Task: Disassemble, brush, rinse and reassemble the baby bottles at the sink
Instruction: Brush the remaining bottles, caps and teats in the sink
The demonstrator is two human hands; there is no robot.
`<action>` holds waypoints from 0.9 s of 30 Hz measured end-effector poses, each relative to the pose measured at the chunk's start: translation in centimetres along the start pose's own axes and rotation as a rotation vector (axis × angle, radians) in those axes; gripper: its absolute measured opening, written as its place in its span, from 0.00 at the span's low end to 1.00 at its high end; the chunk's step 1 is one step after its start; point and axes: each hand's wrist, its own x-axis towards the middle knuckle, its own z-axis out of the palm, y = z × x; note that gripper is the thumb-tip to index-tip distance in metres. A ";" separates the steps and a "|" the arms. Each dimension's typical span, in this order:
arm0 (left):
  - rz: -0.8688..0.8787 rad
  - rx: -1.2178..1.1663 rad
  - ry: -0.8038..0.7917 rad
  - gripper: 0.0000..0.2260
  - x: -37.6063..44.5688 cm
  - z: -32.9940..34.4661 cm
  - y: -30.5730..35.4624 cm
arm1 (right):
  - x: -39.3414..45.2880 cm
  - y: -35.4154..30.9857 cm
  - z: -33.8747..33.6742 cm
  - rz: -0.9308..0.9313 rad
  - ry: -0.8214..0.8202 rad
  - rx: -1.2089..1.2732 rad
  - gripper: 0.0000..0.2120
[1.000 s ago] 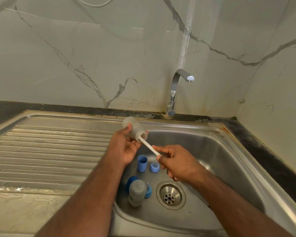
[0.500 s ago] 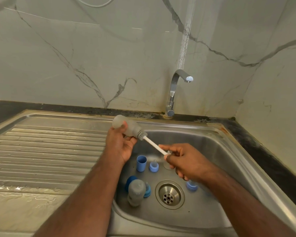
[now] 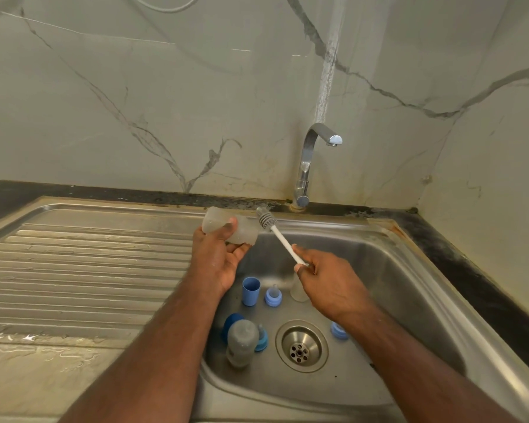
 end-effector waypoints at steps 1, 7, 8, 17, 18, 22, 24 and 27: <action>0.008 0.010 0.004 0.24 0.0 0.0 0.0 | -0.2 0.0 0.0 -0.008 -0.005 0.036 0.21; 0.017 0.046 0.009 0.26 -0.1 0.0 -0.2 | -0.1 -0.3 0.4 -0.002 -0.014 0.005 0.21; 0.016 0.048 0.004 0.26 -0.1 0.0 -0.3 | 0.0 -0.4 0.4 0.008 -0.012 -0.002 0.21; 0.003 0.036 -0.029 0.25 0.0 -0.1 -0.3 | 0.1 -0.2 0.3 0.045 -0.027 0.047 0.21; 0.003 0.032 -0.037 0.25 0.1 -0.1 -0.3 | 0.1 -0.1 0.3 0.047 -0.022 0.052 0.21; 0.007 0.027 -0.057 0.25 0.3 -0.4 -0.1 | -0.4 -0.2 0.4 0.012 -0.030 0.122 0.21; 0.001 0.047 -0.072 0.25 0.1 -0.2 -0.3 | -0.2 -0.3 0.5 0.026 -0.029 0.098 0.21; -0.003 0.045 -0.100 0.25 -0.1 -0.2 -0.4 | 0.0 -0.2 0.4 0.053 -0.024 0.096 0.21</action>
